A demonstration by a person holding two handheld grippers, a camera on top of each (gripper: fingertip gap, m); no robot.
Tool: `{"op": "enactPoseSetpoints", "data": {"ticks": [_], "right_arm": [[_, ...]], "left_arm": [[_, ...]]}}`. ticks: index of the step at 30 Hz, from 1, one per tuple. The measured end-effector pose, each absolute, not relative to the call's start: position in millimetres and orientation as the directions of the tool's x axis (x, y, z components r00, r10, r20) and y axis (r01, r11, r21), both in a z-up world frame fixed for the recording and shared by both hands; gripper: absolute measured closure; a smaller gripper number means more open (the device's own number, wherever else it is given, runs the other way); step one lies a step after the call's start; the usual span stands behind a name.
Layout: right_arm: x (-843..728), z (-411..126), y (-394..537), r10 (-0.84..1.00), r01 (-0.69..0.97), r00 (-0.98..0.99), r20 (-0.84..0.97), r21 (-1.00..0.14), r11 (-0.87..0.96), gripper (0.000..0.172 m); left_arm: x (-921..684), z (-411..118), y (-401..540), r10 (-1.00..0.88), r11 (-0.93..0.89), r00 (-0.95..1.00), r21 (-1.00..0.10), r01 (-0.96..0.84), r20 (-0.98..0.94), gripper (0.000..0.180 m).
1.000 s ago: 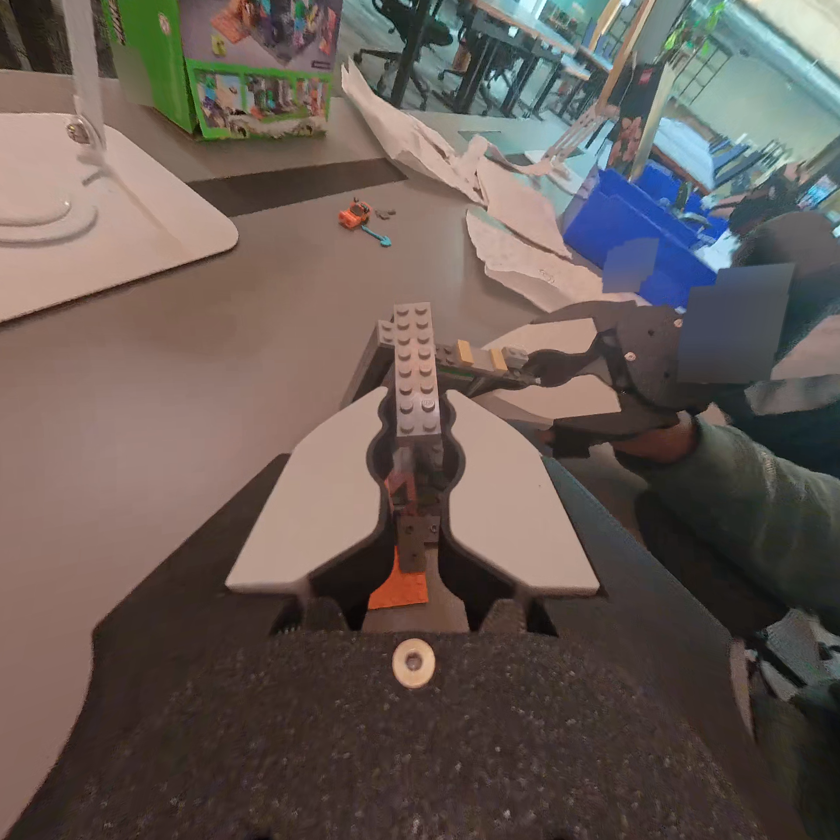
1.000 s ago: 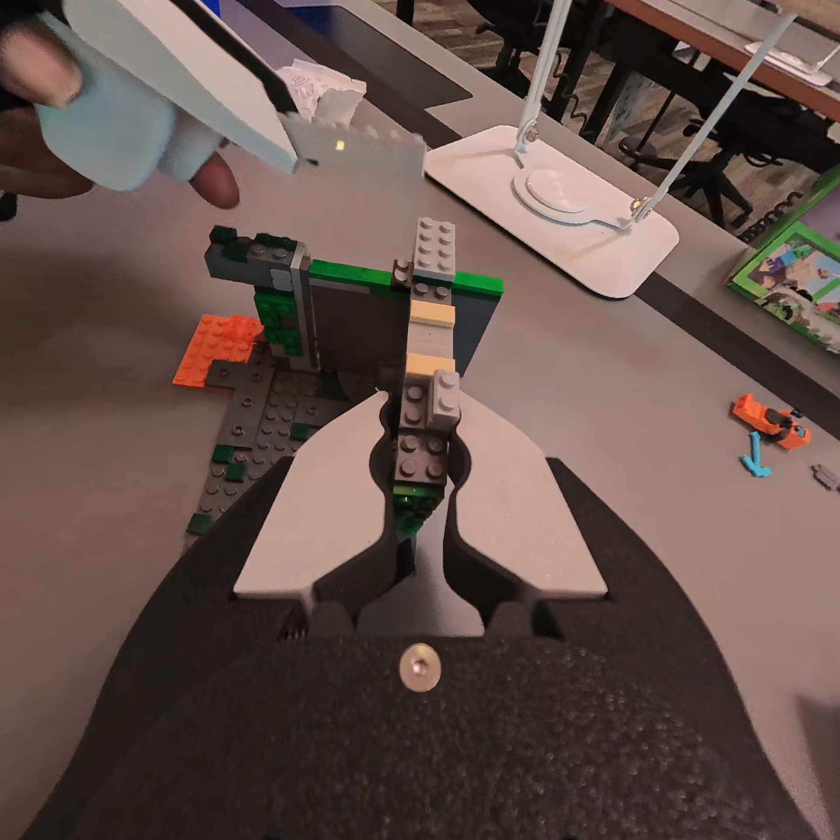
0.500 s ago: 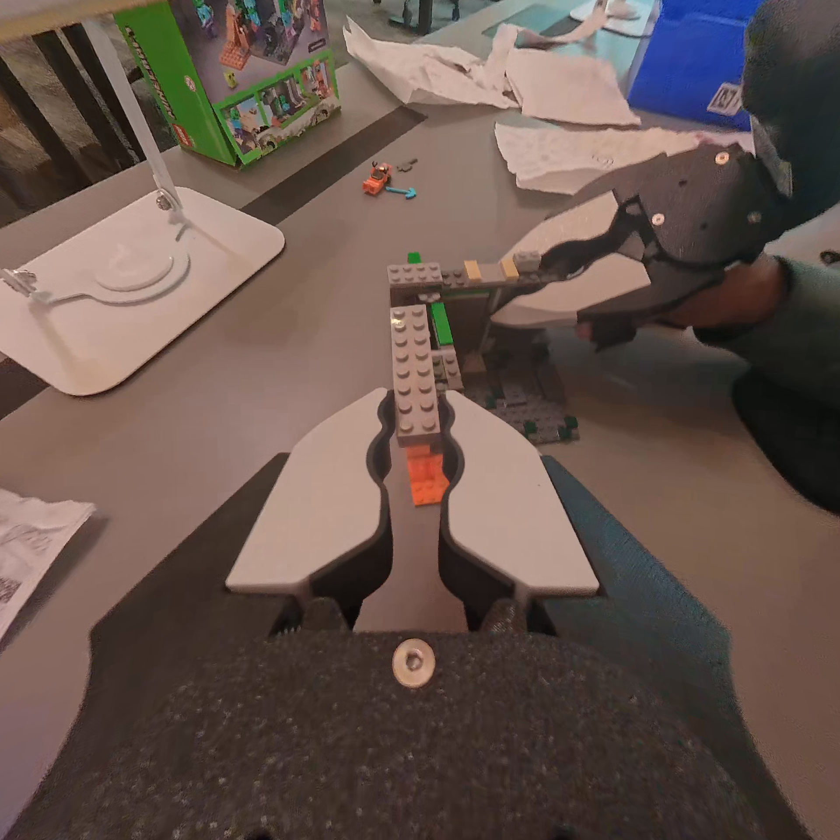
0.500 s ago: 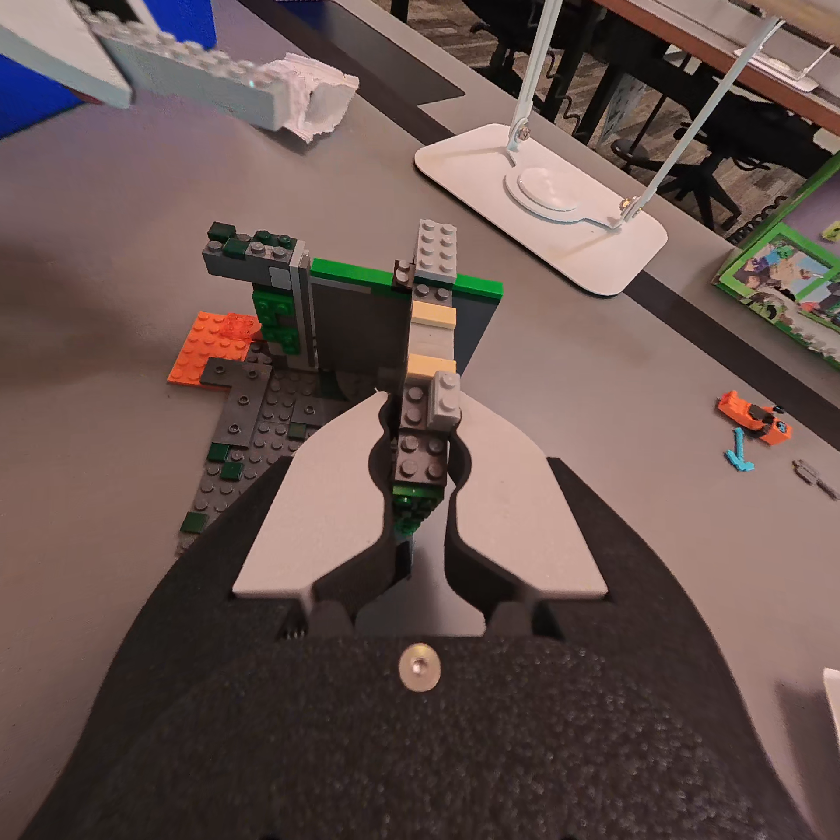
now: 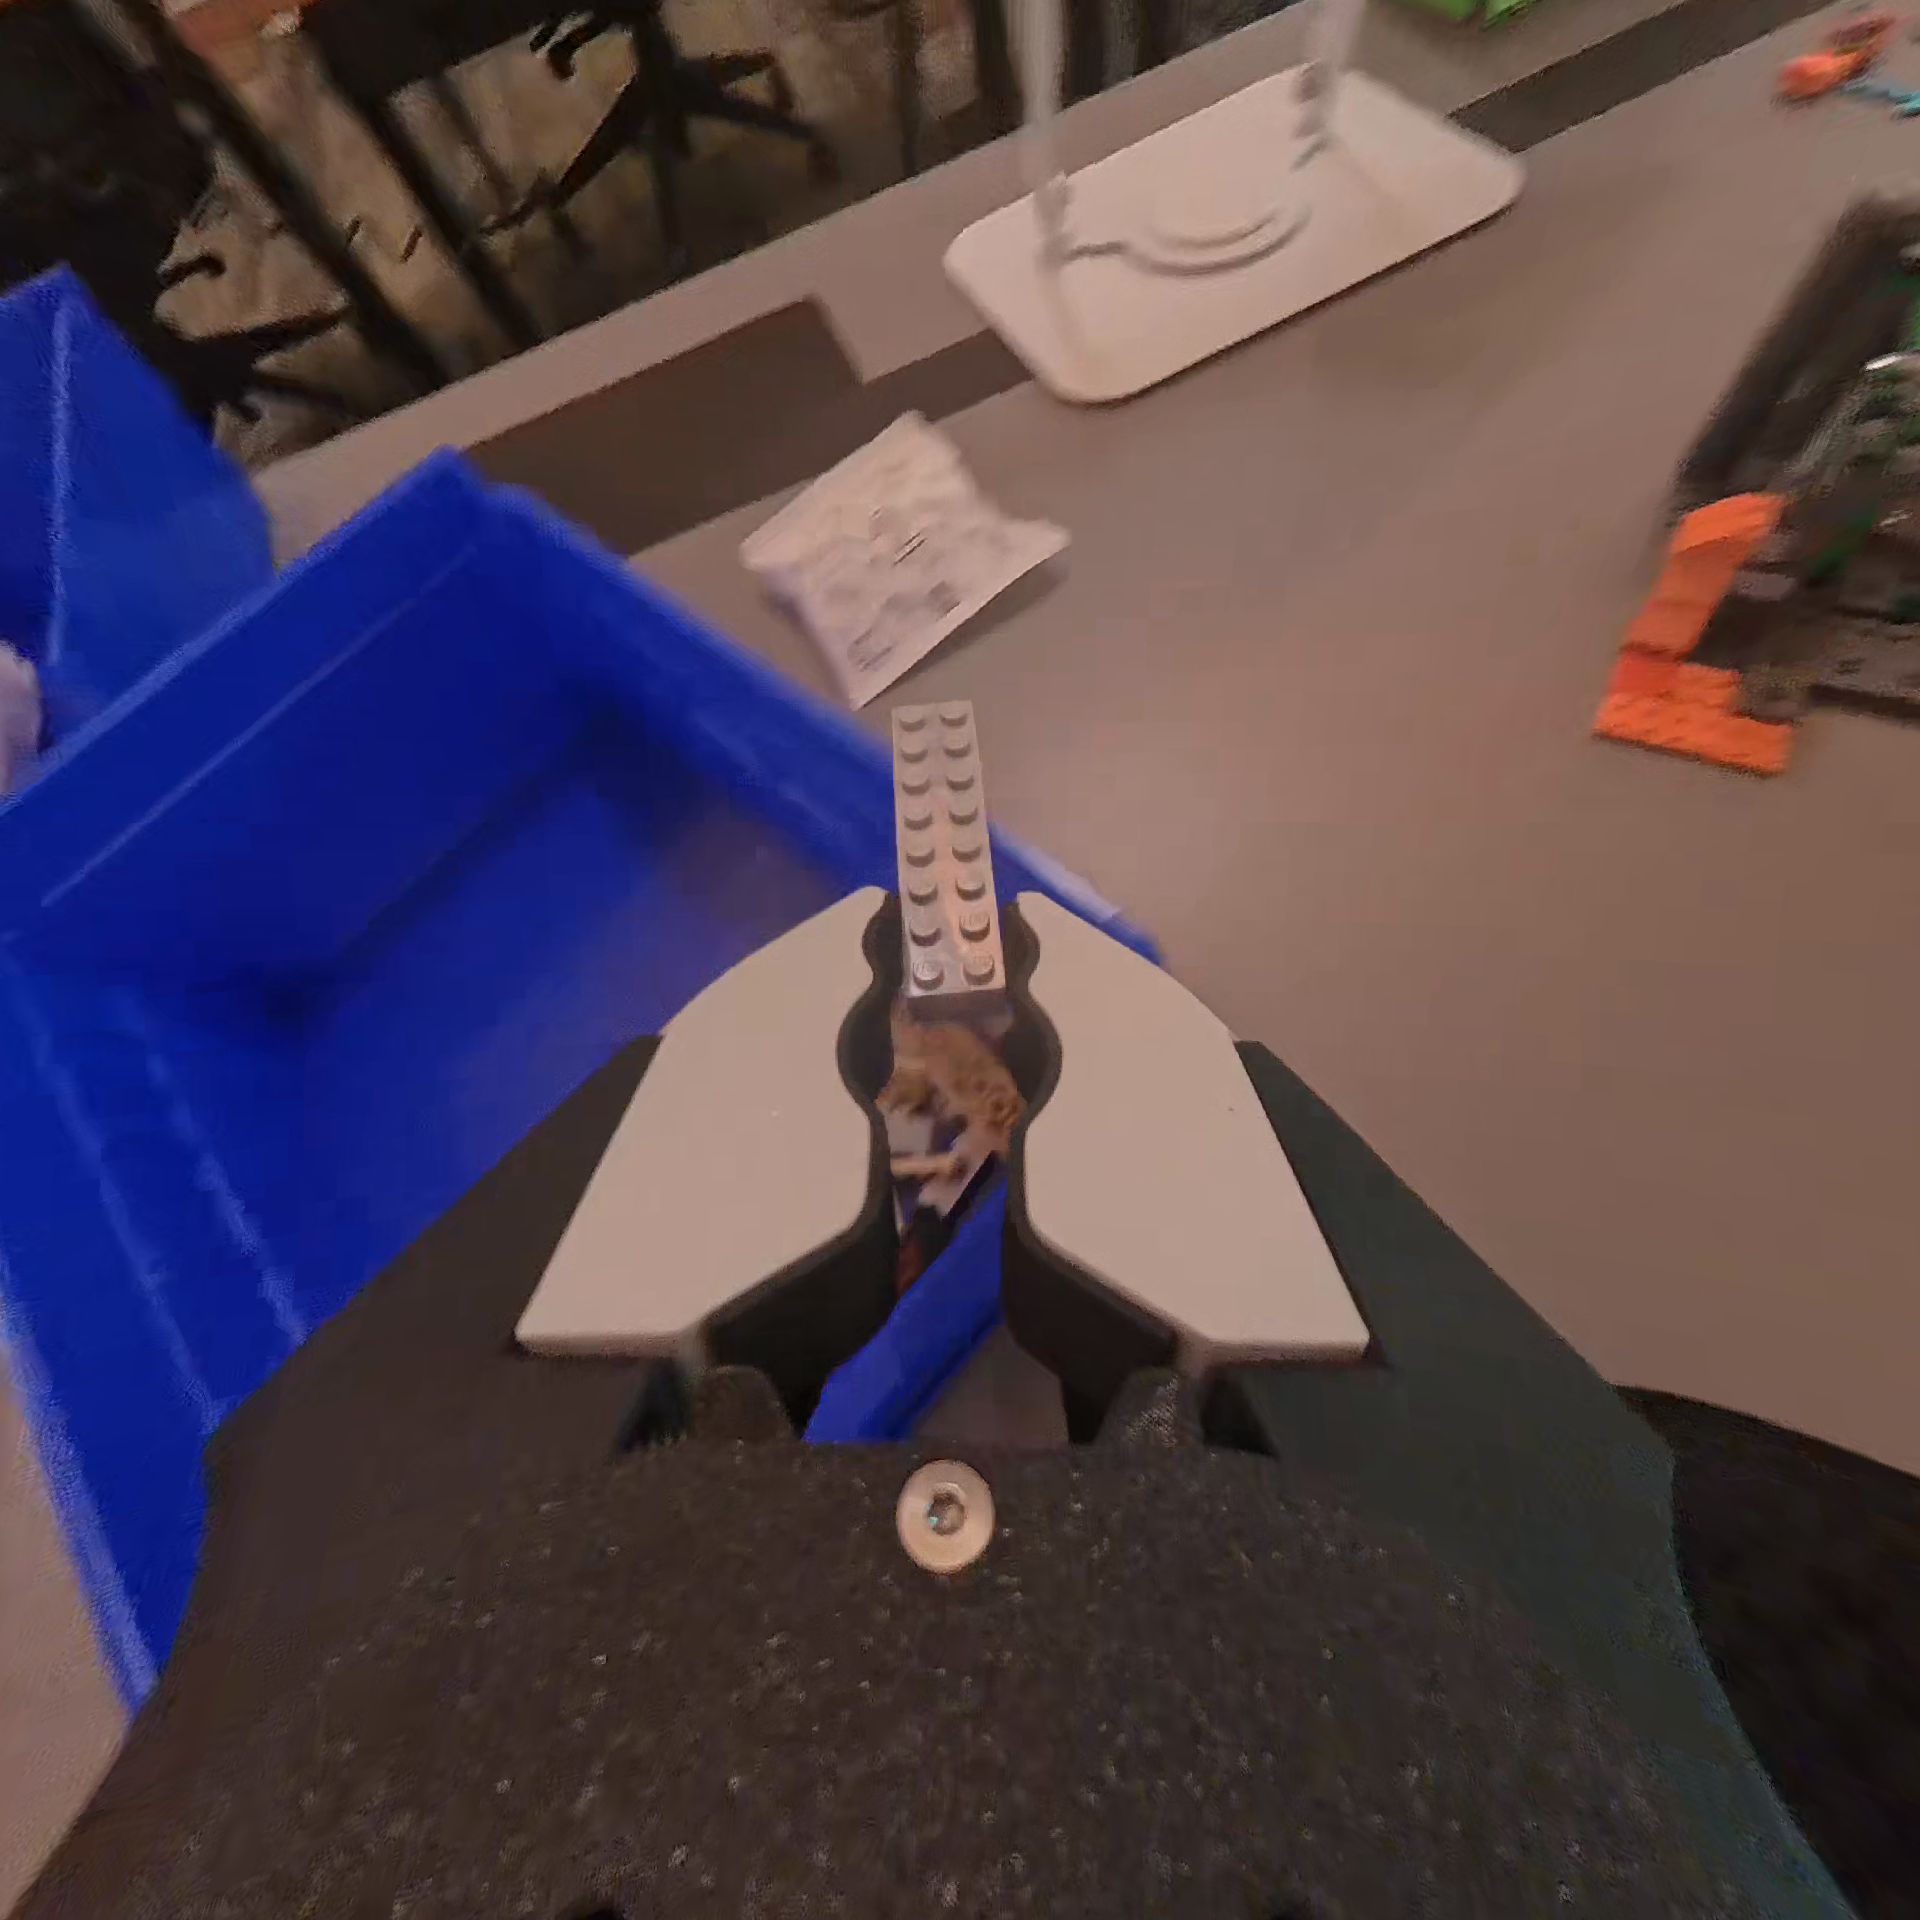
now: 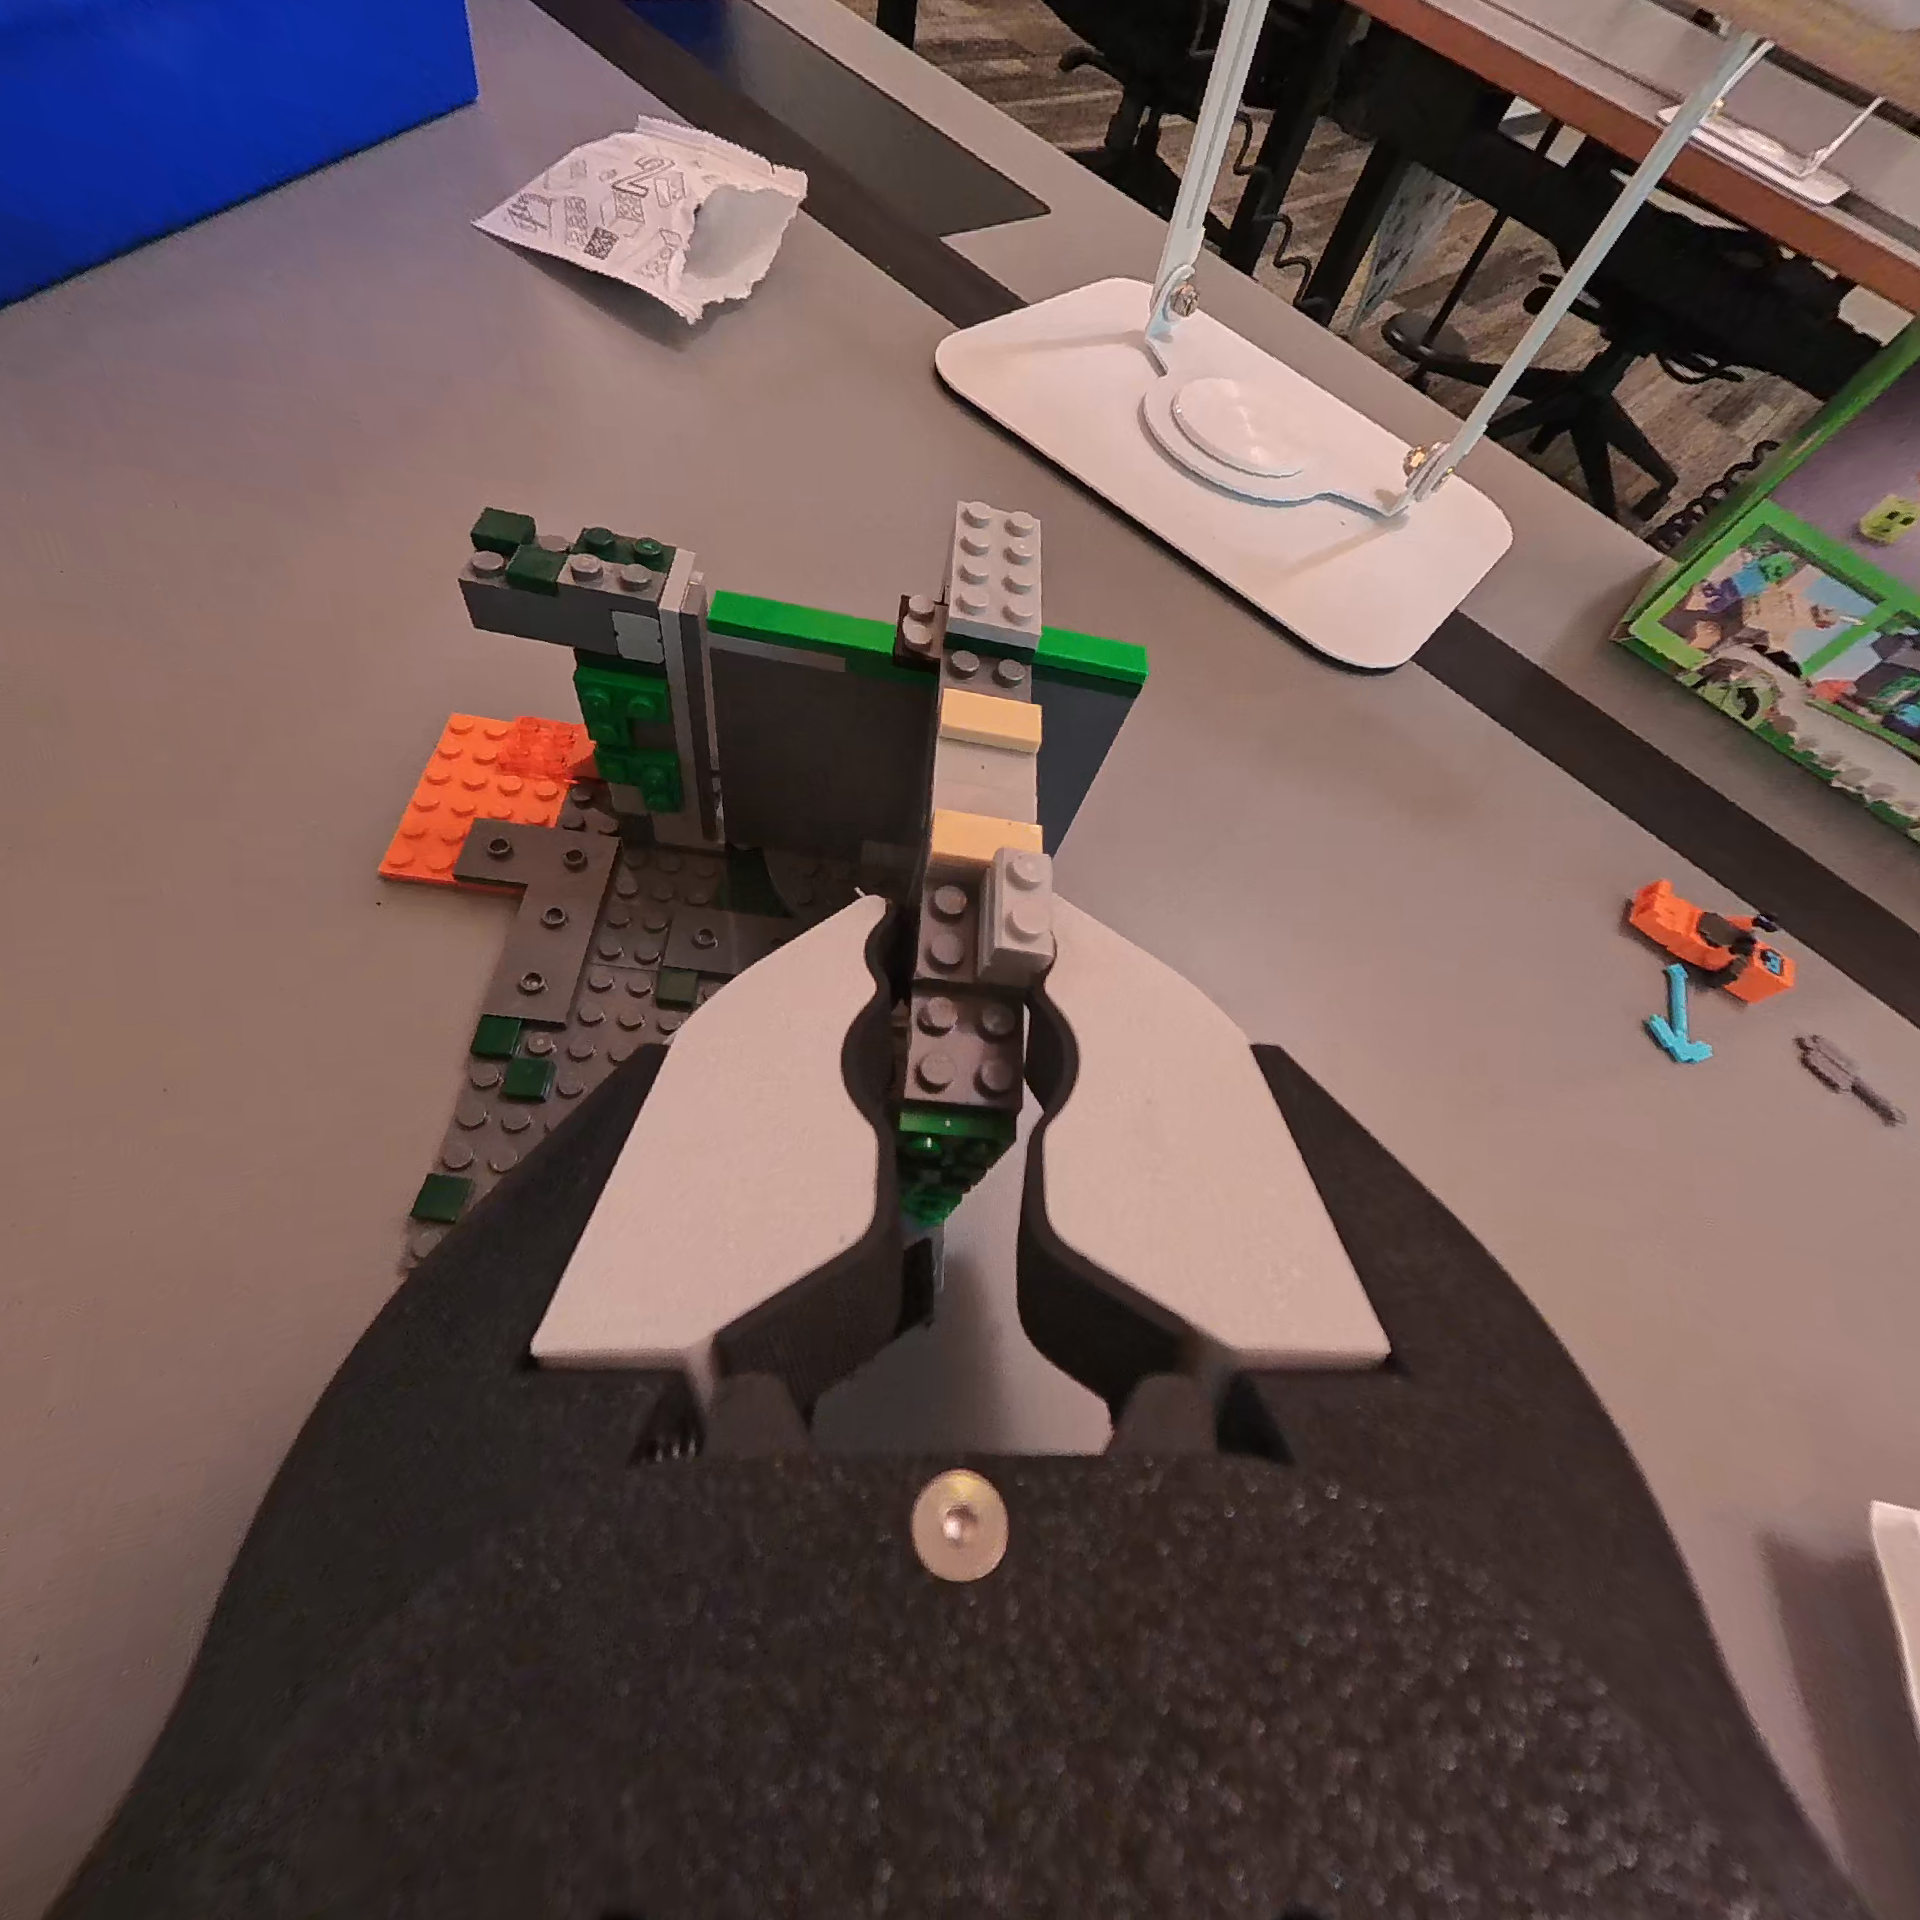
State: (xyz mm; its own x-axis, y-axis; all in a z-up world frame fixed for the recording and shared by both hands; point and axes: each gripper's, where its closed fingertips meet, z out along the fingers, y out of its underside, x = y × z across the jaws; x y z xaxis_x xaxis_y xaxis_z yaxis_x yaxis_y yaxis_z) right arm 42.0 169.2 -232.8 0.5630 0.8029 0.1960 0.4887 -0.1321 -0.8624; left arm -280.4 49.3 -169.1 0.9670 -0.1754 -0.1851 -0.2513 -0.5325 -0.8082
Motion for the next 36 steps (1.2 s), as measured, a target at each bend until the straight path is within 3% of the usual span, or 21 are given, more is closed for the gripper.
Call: {"op": "enactPoseSetpoints", "data": {"ticks": [4,7,10,17,22,30,36], "right_arm": [[41.9,-232.8,169.2,0.802,0.483,0.566,0.192,-0.865,-0.133,0.152],[42.0,-232.8,169.1,0.801,0.480,0.568,0.190,-0.867,-0.134,0.152],[42.1,-232.8,169.0,0.800,0.482,0.567,0.194,-0.866,-0.131,0.151],[41.8,-232.7,168.8,0.803,0.484,0.561,0.201,-0.867,-0.121,0.151],[41.5,-232.6,168.8,0.805,0.487,0.557,0.207,-0.866,-0.114,0.151],[41.6,-232.5,168.7,0.806,0.493,0.548,0.222,-0.865,-0.097,0.151],[45.9,-233.1,172.9,0.793,0.500,0.563,0.231,-0.860,-0.105,0.150]], "left_arm": [[-307.7,-186.7,35.7,-0.095,-0.591,0.985,-0.788,-0.174,-0.146,0.161],[-304.5,-192.1,34.4,-0.107,-0.600,0.982,-0.777,-0.190,-0.157,0.149],[-289.3,-180.3,42.2,-0.135,-0.547,0.975,-0.807,-0.223,-0.177,0.149],[-171.9,-149.7,80.3,-0.457,-0.406,0.879,-0.848,-0.340,-0.133,0.149],[-74.3,-159.4,123.6,-0.656,-0.357,0.750,-0.841,-0.407,-0.085,0.148],[-2.5,-203.9,199.3,-0.678,-0.431,0.734,-0.789,-0.439,-0.038,0.137],[13.5,-207.0,200.6,-0.704,-0.461,0.708,-0.793,-0.399,0.053,0.142]]}}
